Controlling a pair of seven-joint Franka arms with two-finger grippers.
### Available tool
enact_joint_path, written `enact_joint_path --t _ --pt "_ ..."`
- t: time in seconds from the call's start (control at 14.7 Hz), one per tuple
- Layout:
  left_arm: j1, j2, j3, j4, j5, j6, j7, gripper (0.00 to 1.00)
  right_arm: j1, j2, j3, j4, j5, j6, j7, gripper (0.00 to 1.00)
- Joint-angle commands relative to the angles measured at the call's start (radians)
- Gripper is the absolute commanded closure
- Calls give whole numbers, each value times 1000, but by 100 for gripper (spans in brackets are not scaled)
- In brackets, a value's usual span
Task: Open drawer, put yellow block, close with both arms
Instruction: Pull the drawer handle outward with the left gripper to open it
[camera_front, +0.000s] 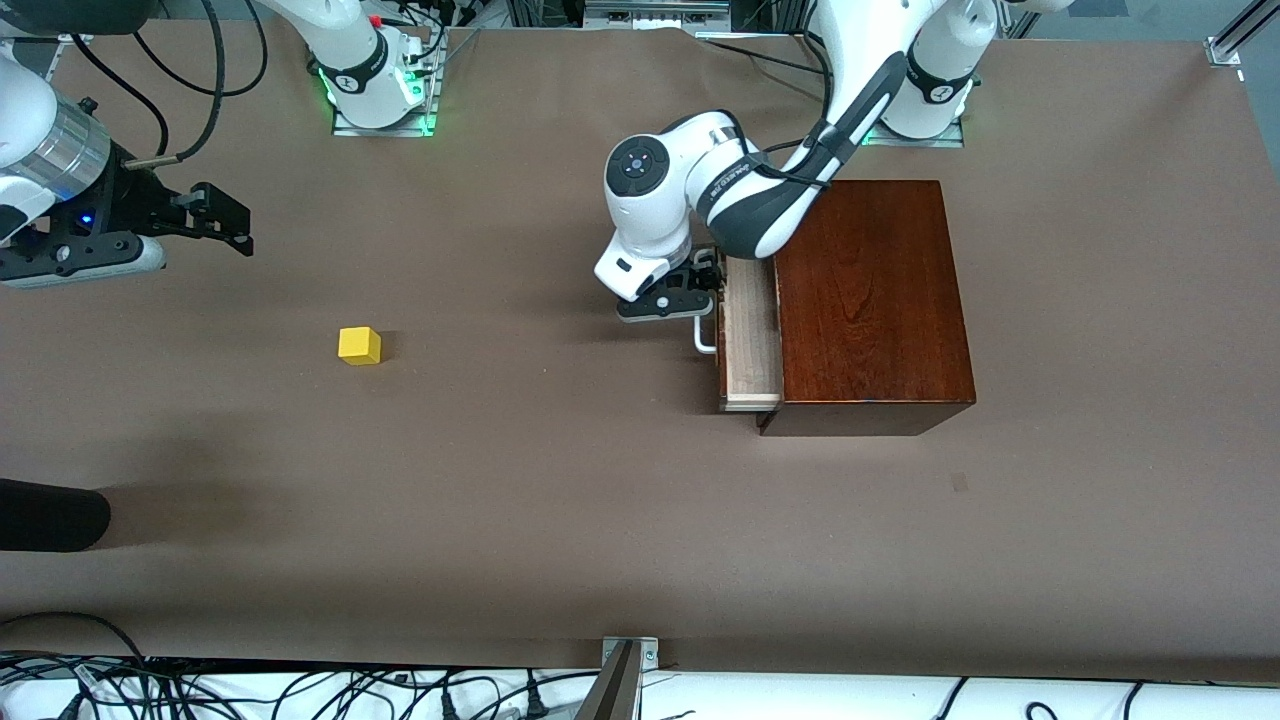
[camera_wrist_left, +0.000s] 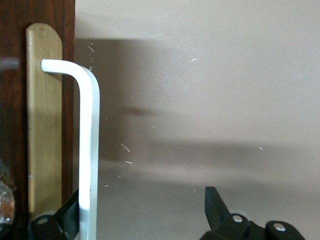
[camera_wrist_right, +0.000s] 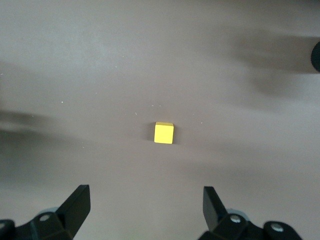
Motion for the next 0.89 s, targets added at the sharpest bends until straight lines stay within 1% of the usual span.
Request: enact_joint_path --t 0.0,0.27,0.41,0.48,0.61,0.82 --pt "-35 57 -2 66 7 37 -24 0 -8 14 1 23 -11 6 -9 0" --pt "-35 63 -2 66 7 91 -37 0 -7 42 3 39 -11 30 4 0" --pt "-33 54 -2 66 -9 89 -37 0 -11 50 -8 37 6 39 -4 0" --pt "-33 50 -3 67 -9 86 -37 0 -11 71 -8 37 23 55 -6 0" --pt "-29 24 -3 66 -9 80 -34 0 -7 94 -7 37 54 62 -6 0" --pt "-18 -44 -2 66 -53 18 -22 0 -2 154 -7 34 52 49 1 0"
